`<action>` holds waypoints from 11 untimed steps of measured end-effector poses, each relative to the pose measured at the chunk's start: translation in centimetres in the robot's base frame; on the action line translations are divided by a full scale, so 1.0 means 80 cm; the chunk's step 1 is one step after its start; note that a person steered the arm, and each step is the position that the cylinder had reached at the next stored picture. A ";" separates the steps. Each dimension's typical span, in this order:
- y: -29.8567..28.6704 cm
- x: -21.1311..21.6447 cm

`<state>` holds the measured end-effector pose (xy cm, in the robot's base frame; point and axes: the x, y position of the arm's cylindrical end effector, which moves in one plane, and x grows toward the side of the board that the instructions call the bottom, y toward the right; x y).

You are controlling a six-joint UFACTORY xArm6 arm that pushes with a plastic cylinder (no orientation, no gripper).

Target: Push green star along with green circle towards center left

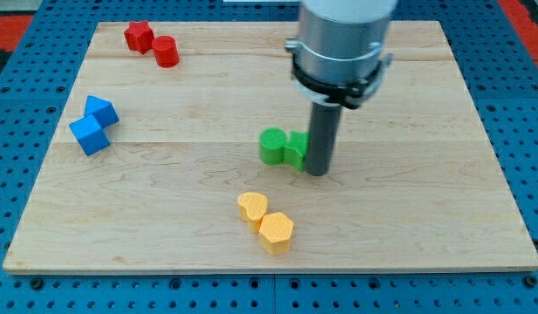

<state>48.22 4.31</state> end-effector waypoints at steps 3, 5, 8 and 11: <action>0.012 -0.017; -0.028 -0.051; -0.126 -0.081; -0.209 -0.123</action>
